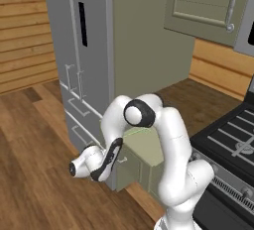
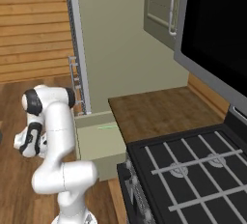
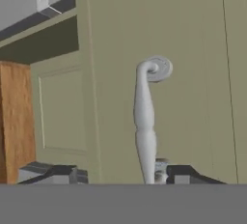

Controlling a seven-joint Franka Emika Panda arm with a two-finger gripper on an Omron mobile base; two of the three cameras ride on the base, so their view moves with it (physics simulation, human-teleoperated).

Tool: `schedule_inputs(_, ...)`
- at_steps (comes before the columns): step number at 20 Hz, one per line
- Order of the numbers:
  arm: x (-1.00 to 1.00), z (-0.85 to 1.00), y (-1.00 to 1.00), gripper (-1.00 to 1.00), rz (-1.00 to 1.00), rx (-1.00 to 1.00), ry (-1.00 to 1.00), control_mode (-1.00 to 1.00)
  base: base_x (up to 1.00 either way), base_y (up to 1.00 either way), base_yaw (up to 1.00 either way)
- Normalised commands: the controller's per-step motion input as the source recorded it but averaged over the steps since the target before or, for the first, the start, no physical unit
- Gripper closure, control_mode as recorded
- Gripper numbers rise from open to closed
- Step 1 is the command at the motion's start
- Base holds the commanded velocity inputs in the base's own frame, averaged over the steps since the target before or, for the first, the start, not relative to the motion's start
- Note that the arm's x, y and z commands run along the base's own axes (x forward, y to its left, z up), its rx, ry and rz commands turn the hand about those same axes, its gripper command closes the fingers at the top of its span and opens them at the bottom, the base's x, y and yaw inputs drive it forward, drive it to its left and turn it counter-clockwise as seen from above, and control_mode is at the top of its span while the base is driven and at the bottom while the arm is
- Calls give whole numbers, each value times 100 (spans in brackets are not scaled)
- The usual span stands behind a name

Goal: Take a straw from the drawer in front and place it inside the glass cup on the dining counter.

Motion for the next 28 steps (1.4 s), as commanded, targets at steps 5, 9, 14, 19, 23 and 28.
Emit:
schedule_inputs(5,-67,29,15,-100,-9,11,0,-100,0,0,0)
schedule_inputs(9,-60,89,-2,-100,-12,20,-1,-100,0,0,0)
schedule_inputs(14,-21,100,-20,-100,-20,25,0,-100,0,0,0)
schedule_inputs(19,5,99,-35,-100,-23,29,0,-100,0,0,0)
schedule_inputs(23,25,83,-41,-100,-15,30,0,-100,0,0,0)
schedule_inputs(28,44,52,-49,-100,-15,29,0,-100,0,0,0)
